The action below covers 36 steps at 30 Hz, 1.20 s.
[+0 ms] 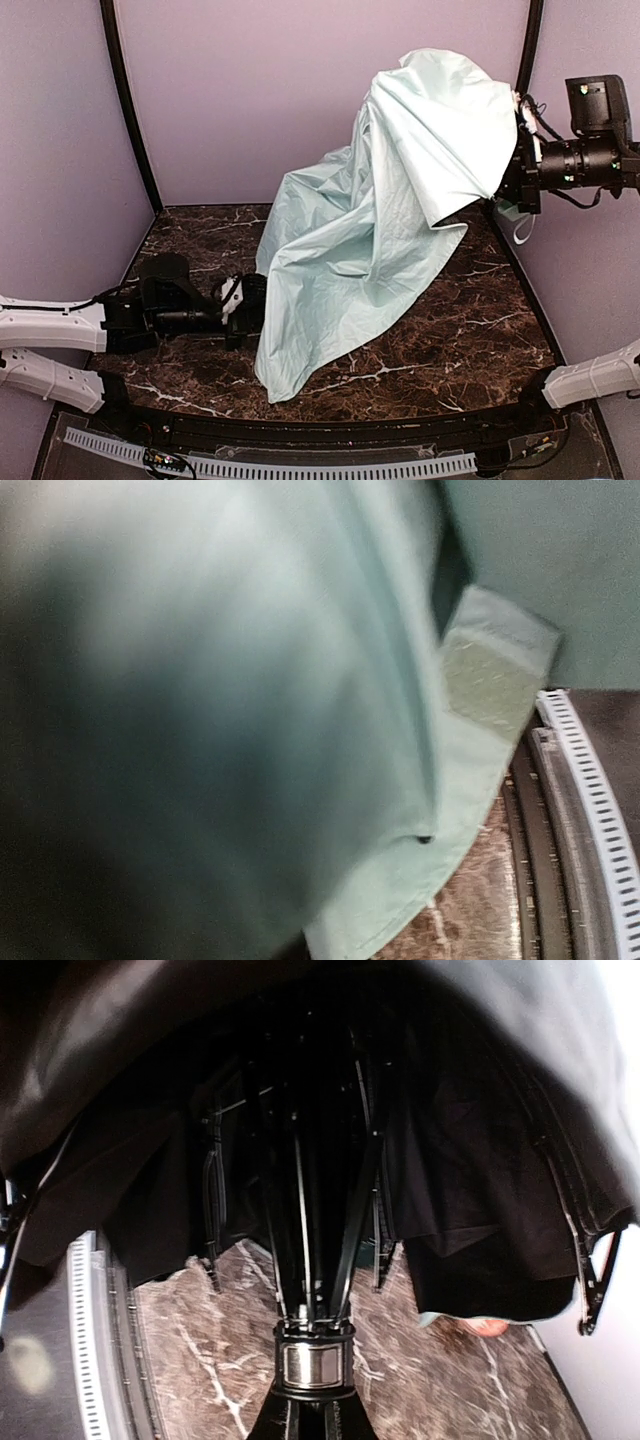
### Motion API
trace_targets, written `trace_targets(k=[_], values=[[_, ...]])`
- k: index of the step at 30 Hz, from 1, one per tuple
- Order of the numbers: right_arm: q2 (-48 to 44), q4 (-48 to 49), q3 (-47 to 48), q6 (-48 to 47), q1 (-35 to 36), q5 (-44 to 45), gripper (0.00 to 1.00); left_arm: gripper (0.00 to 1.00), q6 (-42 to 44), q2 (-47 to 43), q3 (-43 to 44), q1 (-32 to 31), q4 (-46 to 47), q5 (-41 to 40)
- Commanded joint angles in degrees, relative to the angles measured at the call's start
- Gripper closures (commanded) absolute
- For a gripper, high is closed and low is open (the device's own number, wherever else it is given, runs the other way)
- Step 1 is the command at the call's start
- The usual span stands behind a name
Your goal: Put away the umbrella
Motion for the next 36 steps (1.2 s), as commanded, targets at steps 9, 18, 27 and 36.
trace_targets(k=[9, 18, 27, 36], values=[[7.80, 12.44, 5.88, 9.29, -4.53, 36.73, 1.00, 1.00, -1.97, 1.28, 13.57, -13.24, -35.97, -3.43], [8.68, 7.13, 6.27, 3.39, -5.46, 27.81, 1.00, 1.00, 1.46, -3.96, 8.92, -10.05, -28.34, 1.25], [-2.90, 6.04, 0.08, -2.79, -5.88, 15.66, 1.00, 1.00, 1.13, -6.28, 6.68, 1.73, -19.99, 3.70], [-7.38, 1.72, -2.07, -8.25, -3.21, -1.64, 1.00, 1.00, 6.31, 2.87, 9.67, 11.04, -13.29, 5.91]])
